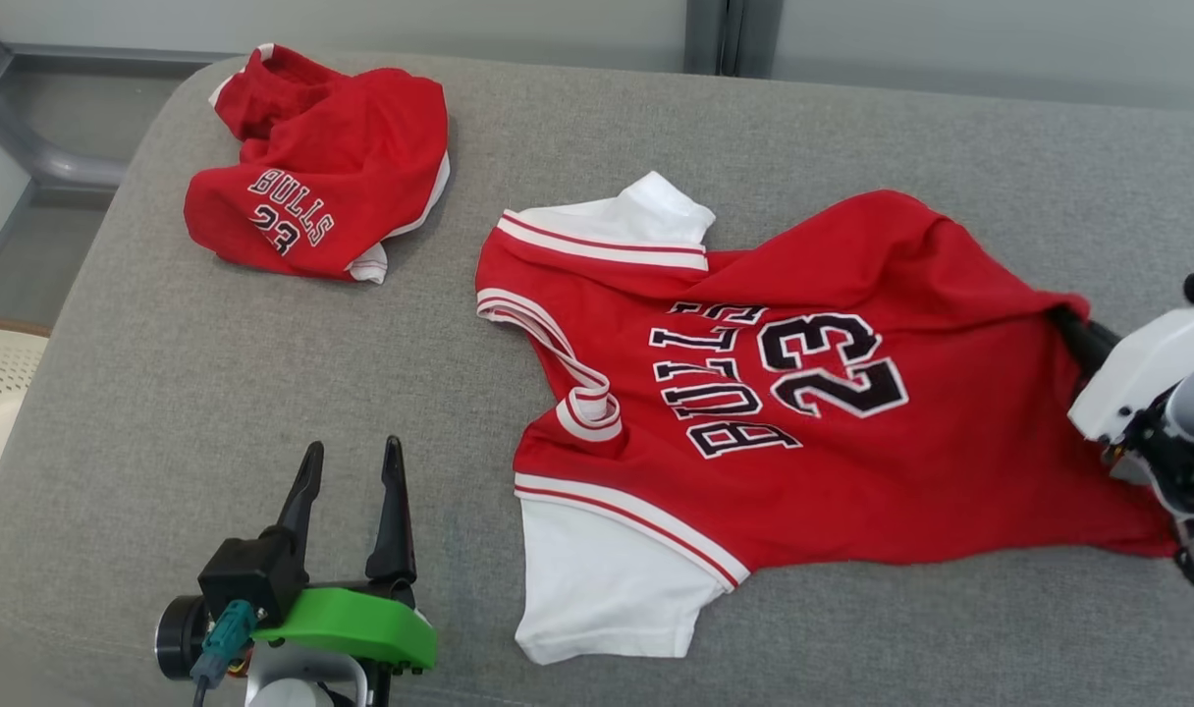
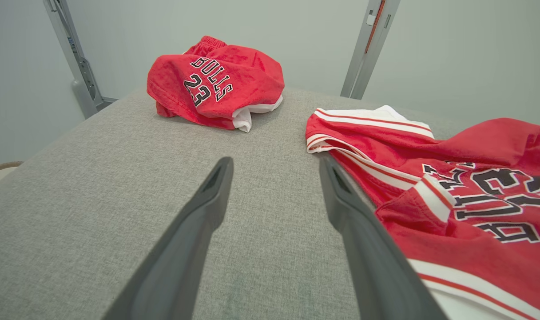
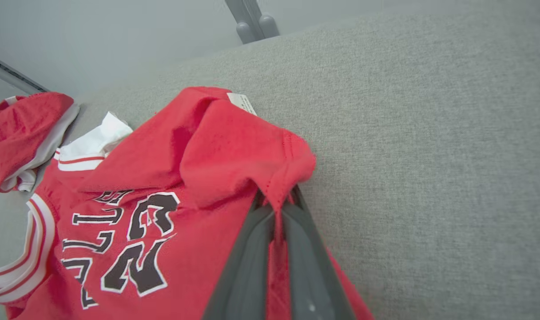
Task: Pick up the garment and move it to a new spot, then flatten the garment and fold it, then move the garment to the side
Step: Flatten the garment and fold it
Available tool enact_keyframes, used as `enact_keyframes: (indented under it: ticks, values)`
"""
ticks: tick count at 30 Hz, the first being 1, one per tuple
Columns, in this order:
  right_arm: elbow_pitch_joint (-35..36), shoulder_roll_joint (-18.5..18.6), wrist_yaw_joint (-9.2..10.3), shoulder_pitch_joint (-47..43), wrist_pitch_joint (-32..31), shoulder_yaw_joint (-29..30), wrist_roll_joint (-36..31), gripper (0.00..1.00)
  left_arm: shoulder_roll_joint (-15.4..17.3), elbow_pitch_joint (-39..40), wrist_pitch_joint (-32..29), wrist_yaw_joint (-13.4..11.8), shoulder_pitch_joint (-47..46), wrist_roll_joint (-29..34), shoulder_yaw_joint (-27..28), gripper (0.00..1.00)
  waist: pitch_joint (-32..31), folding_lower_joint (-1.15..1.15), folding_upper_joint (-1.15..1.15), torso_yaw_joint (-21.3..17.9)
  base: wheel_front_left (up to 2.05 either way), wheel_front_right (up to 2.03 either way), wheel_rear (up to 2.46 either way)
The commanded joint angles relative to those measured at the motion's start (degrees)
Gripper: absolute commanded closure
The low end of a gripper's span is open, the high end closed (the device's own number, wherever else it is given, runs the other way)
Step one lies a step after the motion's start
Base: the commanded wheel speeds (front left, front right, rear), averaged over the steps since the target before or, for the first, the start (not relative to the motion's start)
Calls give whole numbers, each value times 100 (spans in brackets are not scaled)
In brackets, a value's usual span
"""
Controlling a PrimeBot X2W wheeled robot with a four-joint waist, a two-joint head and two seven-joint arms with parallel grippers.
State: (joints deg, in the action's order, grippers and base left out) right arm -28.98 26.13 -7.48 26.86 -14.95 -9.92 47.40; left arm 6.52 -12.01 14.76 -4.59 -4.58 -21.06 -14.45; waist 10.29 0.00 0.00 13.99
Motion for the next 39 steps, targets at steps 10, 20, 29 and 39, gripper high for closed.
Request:
enact_keyframes:
  ticks: [10,20,29,39]
  values:
    - [-953,471,-3,996,-368,351,-41,67,-128,-91,41,25,-379,53,-78,0,699,0,0,370,0,0,0]
    - [-1611,307,-3,1099,388,50,-276,0,-101,-275,49,63,-389,97,11,0,313,0,0,120,0,0,0]
    - [-1176,170,-3,504,1571,-330,-539,0,60,-344,43,91,-110,49,90,0,-433,0,0,-507,0,0,0]
    - [-84,-16,-3,-684,2381,-366,-826,0,193,-210,-7,-5,249,-84,194,0,-909,0,0,-1079,0,0,0]
